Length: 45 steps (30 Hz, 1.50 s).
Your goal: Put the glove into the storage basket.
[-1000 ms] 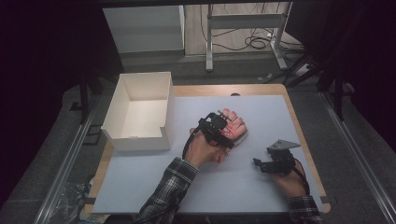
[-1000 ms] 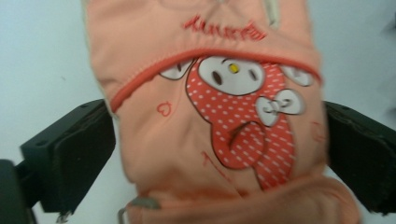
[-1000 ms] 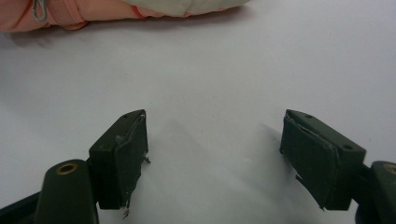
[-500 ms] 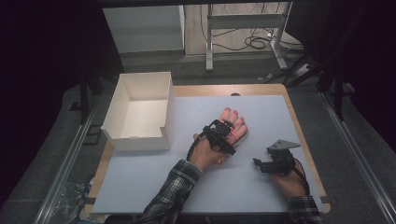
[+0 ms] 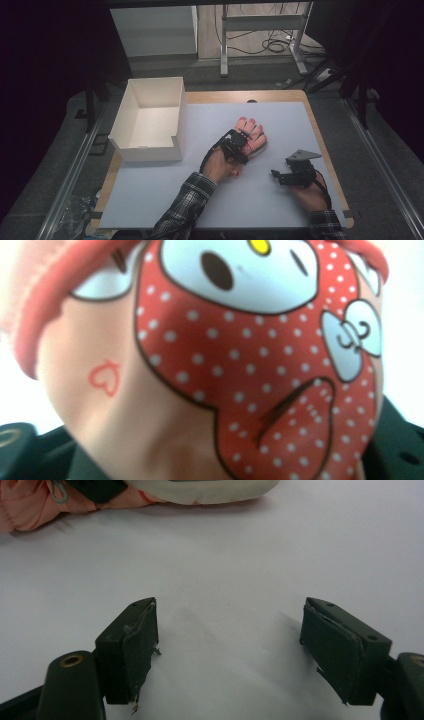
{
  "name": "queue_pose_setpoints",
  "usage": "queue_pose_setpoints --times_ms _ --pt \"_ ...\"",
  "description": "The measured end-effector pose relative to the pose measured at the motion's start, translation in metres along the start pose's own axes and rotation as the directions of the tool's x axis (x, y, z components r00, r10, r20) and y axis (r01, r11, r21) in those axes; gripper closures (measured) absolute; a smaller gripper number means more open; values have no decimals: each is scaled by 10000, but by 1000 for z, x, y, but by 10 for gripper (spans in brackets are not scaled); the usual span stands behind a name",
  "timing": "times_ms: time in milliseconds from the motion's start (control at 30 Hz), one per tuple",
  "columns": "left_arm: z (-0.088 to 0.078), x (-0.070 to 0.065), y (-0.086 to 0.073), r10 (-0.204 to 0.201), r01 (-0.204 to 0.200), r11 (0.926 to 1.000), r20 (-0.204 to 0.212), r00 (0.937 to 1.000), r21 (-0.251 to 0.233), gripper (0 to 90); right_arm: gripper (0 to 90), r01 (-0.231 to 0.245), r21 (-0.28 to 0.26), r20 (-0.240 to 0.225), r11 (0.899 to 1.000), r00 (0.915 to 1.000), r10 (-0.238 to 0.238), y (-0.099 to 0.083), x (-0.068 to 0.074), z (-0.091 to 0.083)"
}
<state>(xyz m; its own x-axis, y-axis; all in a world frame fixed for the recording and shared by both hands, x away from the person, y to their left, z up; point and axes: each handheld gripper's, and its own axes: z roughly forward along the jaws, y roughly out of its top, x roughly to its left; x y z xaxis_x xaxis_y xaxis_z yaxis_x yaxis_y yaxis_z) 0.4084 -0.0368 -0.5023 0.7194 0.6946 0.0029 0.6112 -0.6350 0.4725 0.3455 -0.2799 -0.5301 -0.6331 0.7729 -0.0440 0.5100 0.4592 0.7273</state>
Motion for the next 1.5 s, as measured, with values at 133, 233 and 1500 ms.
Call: queue_pose_setpoints --times_ms 133,233,1500 --pt "-3 4 -3 -103 112 9996 319 9994 -271 511 236 0 -1 0 10000 10000 0 0 0 0" --pt "-5 8 -4 -69 91 9992 581 9983 -385 529 236 -3 -3 -5 10000 10000 3 0 0 0" --pt "-91 53 4 -292 319 9959 336 9990 -850 529 236 -5 -27 -9 10000 10000 5 0 0 0"
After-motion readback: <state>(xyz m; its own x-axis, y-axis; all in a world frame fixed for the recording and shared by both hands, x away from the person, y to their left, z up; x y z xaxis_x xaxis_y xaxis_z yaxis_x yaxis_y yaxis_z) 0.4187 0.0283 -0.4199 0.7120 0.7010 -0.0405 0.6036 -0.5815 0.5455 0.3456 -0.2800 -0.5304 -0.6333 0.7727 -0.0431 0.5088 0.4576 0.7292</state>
